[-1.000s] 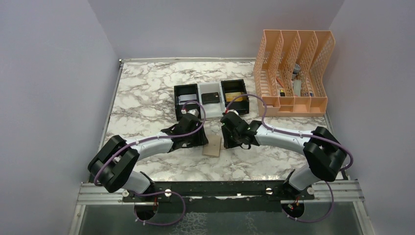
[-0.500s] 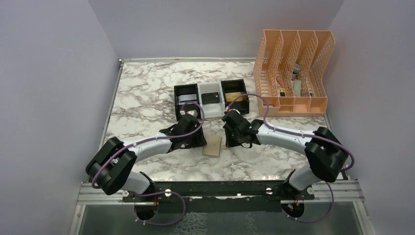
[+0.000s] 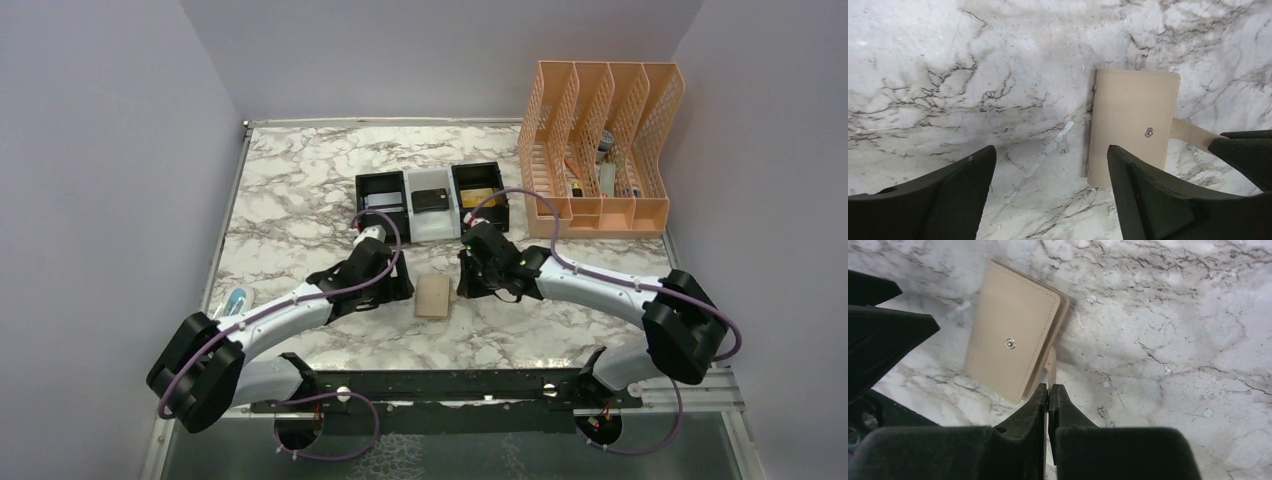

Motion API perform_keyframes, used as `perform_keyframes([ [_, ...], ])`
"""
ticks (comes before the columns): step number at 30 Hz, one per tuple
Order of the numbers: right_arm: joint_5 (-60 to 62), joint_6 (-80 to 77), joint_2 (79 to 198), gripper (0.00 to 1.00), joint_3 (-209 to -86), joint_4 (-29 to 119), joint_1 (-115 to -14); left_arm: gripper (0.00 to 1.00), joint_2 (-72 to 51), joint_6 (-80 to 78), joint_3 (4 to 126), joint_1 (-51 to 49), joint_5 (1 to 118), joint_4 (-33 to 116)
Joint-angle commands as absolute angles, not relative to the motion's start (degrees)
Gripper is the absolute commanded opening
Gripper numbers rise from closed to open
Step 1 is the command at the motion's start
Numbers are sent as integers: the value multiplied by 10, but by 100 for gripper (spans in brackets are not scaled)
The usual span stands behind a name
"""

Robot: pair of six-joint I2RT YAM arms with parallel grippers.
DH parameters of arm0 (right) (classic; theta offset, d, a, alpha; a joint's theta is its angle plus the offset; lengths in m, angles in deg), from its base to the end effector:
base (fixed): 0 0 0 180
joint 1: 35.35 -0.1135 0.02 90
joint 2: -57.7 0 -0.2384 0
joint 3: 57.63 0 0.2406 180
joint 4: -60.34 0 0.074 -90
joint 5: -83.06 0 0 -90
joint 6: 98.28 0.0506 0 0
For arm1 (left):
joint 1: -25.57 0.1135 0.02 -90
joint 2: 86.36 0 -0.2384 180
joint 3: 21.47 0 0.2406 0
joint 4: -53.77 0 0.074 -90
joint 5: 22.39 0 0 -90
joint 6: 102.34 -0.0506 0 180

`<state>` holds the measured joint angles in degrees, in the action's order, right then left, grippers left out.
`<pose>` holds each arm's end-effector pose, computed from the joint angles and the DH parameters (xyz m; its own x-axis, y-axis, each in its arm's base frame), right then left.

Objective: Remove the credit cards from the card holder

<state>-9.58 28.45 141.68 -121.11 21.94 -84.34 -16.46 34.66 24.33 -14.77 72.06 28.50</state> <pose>0.1886 0.2133 0.1597 -0.8918 -0.1151 -0.4376 -0.2556 0.9262 0.2773 0.1845 -0.1515 0.1447 -0.8383 -0.2446 -0.4872 -0.0092 0.8999 -0.4361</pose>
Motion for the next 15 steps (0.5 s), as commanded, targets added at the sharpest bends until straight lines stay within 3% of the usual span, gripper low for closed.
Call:
perform_keyframes([
  [1, -96, 273, 1362, 1, -1212, 255, -841, 93, -216, 353, 244, -137, 775, 252],
  [3, -94, 264, 1346, 1, -1215, 262, -841, 99, -232, 349, 244, -122, 764, 250],
  [15, 67, 231, 1353, 1, -1270, 336, -840, 99, -312, 356, 214, -38, 663, 312],
])
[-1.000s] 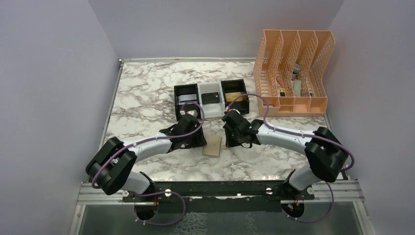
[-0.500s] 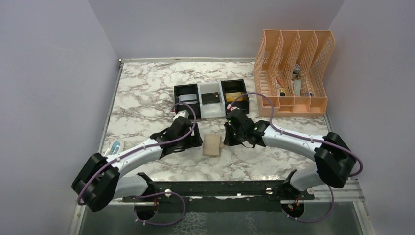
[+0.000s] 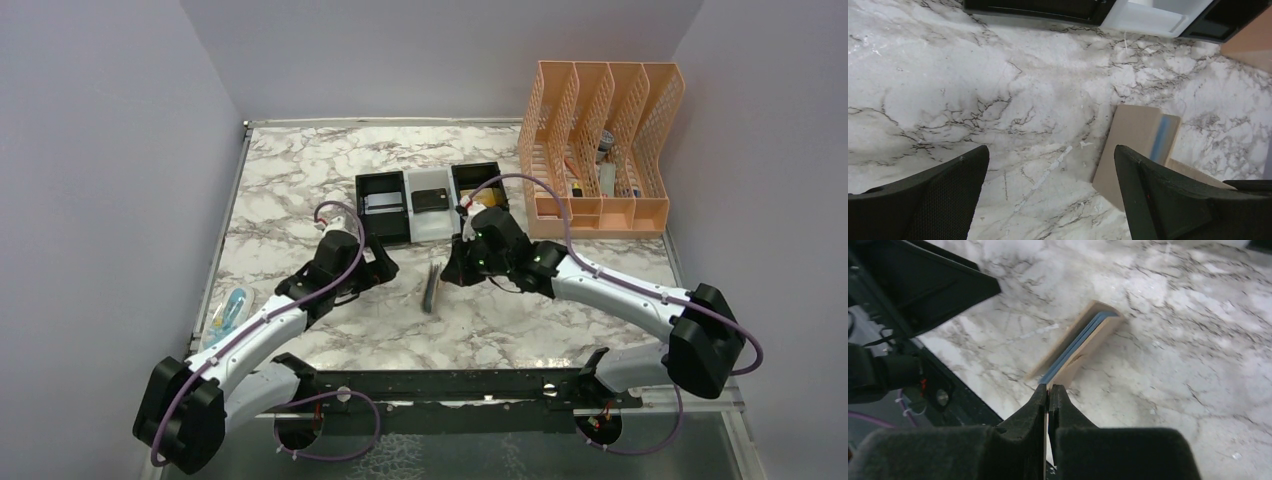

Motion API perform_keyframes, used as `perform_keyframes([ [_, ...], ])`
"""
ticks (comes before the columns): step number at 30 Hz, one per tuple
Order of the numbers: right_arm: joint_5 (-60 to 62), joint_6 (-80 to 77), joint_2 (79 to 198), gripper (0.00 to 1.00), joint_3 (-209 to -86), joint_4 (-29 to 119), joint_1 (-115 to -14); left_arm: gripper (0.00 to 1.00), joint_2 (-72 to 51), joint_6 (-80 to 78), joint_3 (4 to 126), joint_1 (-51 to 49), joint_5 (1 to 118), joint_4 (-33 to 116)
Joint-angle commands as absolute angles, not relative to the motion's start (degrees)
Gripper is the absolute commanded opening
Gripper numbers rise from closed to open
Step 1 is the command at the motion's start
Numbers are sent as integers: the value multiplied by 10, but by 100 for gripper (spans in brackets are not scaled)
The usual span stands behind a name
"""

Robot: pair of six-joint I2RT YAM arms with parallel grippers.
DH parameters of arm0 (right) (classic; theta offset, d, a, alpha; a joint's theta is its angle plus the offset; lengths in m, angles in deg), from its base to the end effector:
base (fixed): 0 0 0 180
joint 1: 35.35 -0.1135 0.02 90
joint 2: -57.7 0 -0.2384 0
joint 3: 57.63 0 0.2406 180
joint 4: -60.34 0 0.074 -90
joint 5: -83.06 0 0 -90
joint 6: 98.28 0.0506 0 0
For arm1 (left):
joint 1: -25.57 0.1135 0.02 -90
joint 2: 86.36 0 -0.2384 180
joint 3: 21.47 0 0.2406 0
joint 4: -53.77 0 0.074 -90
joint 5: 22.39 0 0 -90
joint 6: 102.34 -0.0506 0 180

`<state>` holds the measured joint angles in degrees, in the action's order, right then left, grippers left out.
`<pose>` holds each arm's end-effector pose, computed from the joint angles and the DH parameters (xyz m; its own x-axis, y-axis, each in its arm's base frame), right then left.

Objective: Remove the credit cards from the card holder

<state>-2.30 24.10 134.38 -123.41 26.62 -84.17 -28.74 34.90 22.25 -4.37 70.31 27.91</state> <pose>0.1878 0.2209 0.2126 -0.8126 -0.1182 -0.5707 -0.4179 0.8007 0.4292 0.1932 -0.1085 0.1774 -0.7193 -0.4321 -0.5440 -0.0897 0.8343 -0.5440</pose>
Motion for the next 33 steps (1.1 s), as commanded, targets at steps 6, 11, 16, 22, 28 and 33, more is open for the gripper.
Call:
perform_keyframes([
  [6, 94, 242, 1411, 1, -1297, 344, -840, 99, -344, 370, 202, -37, 678, 303],
  [11, 103, 238, 1435, 2, -1302, 336, -840, 99, -366, 374, 186, -37, 686, 286],
  [16, 160, 232, 1428, 1, -1295, 367, -840, 98, -376, 378, 177, -37, 690, 287],
  [22, 111, 224, 1387, 2, -1244, 349, -806, 96, -365, 371, 177, -37, 664, 315],
  [28, 190, 215, 1371, 2, -1134, 385, -716, 92, -337, 347, 170, -37, 585, 388],
  [33, 186, 201, 1386, 2, -1093, 390, -683, 85, -283, 329, 187, -40, 501, 437],
])
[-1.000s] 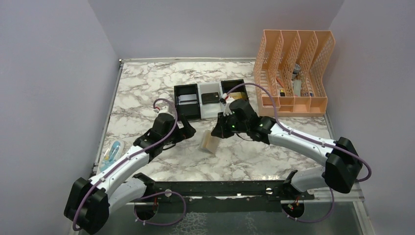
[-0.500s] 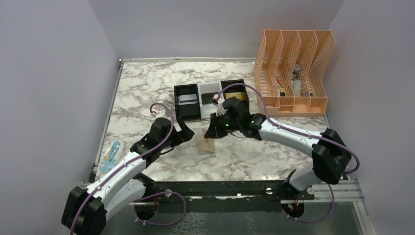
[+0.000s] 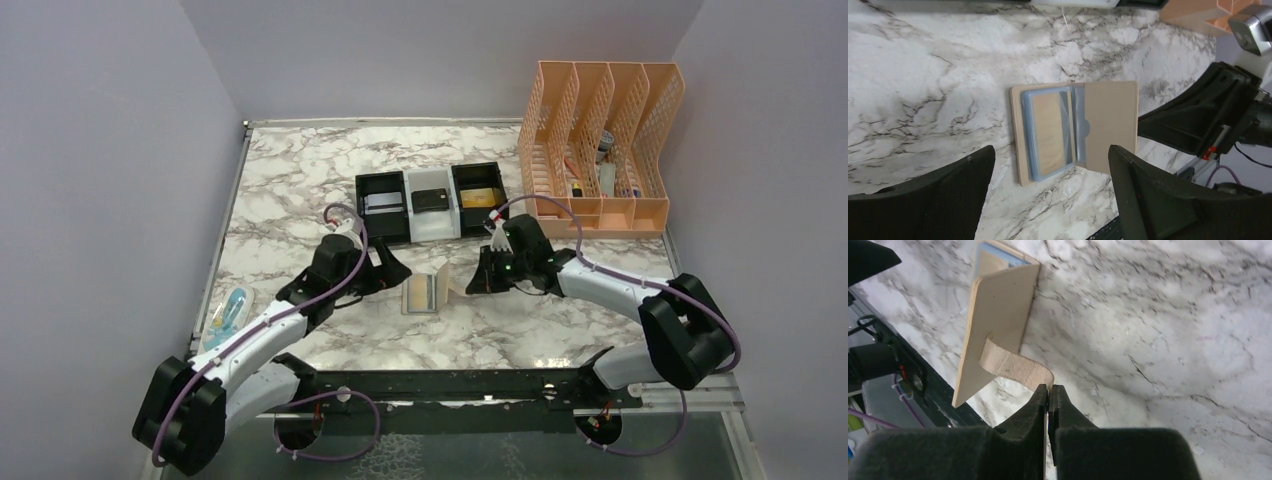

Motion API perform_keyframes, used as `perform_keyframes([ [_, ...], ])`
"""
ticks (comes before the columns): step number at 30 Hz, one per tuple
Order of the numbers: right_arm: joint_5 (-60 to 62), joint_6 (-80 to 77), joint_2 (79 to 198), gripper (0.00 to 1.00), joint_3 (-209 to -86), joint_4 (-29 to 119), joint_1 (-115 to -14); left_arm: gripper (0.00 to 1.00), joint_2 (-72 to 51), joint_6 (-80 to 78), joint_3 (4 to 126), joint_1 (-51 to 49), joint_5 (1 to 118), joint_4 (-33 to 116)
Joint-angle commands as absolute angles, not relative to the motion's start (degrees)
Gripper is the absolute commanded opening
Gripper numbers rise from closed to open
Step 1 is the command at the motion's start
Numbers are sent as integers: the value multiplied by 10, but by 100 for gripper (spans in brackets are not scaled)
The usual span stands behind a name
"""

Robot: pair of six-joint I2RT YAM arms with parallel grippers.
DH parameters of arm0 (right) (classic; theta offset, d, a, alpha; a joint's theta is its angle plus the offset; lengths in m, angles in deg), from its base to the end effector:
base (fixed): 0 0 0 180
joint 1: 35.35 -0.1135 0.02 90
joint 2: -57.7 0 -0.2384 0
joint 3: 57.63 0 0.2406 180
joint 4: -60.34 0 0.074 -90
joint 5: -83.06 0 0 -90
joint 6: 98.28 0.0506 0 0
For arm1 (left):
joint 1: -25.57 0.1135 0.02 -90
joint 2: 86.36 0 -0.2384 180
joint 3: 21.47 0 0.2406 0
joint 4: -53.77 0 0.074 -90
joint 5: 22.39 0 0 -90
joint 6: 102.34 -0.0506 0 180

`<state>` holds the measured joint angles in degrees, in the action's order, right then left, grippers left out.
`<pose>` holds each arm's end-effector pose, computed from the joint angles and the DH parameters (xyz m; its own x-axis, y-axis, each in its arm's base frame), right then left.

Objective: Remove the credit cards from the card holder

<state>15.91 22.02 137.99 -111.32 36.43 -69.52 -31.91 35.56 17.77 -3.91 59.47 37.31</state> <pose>0.2137 0.1688 0.1477 -0.9155 -0.0595 -0.3979 -0.3011 0.7572 0.5796 0.1873 -0.1141 0.1792 -0.7457 -0.4222 -0.5154 0.0578 0.7297 -0.6813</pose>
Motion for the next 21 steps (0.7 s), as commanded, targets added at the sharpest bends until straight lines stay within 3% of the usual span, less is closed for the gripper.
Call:
perform_keyframes([
  [1, 184, 202, 1388, 2, -1089, 390, -680, 84, -272, 325, 194, -44, 491, 440],
  [10, 115, 213, 1388, 2, -1078, 384, -677, 76, -162, 306, 253, -125, 495, 477],
  [21, 80, 245, 1331, 4, -1057, 390, -677, 48, 19, 319, 318, -180, 467, 524],
])
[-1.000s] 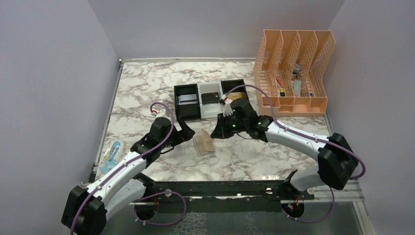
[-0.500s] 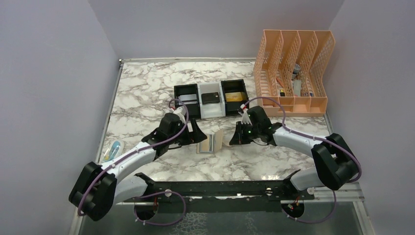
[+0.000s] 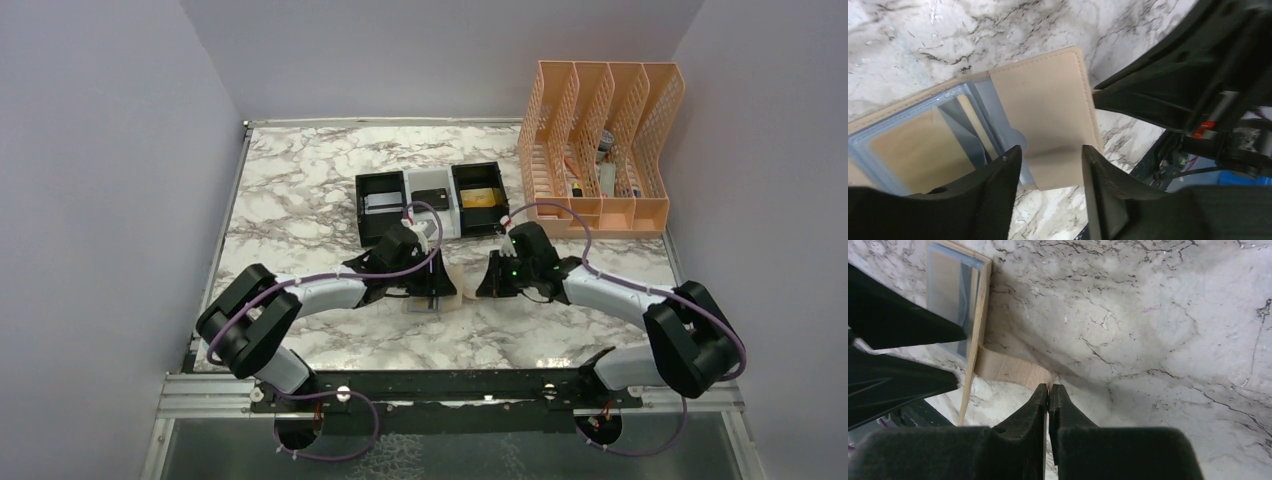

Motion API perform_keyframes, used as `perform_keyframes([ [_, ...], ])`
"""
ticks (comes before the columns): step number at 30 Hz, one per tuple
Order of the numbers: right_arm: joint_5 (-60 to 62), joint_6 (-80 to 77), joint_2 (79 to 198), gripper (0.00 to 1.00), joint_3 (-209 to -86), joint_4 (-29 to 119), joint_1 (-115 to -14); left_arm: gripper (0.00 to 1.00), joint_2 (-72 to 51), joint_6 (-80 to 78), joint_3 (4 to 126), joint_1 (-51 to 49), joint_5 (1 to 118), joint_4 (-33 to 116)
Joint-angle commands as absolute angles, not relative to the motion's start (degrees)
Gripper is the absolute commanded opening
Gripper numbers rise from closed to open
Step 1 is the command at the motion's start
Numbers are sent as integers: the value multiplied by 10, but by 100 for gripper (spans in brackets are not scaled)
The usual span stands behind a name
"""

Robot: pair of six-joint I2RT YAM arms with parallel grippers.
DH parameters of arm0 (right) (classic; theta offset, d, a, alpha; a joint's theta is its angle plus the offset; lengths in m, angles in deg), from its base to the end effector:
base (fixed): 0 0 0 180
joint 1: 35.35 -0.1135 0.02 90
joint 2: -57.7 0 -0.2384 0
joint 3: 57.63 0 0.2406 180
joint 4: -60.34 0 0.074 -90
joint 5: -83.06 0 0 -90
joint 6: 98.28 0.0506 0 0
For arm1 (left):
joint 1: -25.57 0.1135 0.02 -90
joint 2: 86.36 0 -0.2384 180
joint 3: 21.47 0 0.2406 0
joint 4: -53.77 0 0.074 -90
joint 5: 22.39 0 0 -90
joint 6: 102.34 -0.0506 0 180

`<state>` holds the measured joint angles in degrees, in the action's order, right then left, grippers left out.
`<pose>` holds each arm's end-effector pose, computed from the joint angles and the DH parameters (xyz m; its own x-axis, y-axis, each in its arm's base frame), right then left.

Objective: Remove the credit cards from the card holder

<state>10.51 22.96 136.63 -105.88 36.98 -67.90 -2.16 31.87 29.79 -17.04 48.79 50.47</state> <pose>0.2051 0.1489 0.1257 -0.9265 -0.0044 -0.3762 -0.2119 0.8324 0.5121 0.2069 -0.2125 0.1478 -0.8922 -0.0761 -0.4451 0.2932 0.6521 -0.6991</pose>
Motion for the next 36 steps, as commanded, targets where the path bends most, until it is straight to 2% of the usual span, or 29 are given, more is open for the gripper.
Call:
perform_keyframes([
  [1, 76, 247, 1322, 6, -1058, 386, -676, 47, 27, 320, 318, -182, 472, 524],
  [8, 23, 277, 1253, 49, -1081, 346, -677, 44, 43, 305, 317, -193, 511, 481],
  [10, 32, 284, 1244, 51, -1089, 359, -677, 43, 41, 298, 315, -193, 516, 468],
  [15, 129, 307, 1271, 46, -1109, 415, -677, 43, 35, 291, 310, -194, 519, 460],
  [20, 210, 354, 1350, 26, -1130, 459, -678, 43, 24, 290, 314, -195, 526, 455],
  [24, 224, 368, 1407, 19, -1128, 487, -678, 43, 13, 290, 315, -194, 532, 451],
  [31, 197, 318, 1485, 14, -1143, 440, -683, 44, -26, 291, 313, -195, 549, 435],
  [36, 173, 288, 1493, 17, -1133, 427, -684, 52, -94, 254, 334, -194, 632, 346],
])
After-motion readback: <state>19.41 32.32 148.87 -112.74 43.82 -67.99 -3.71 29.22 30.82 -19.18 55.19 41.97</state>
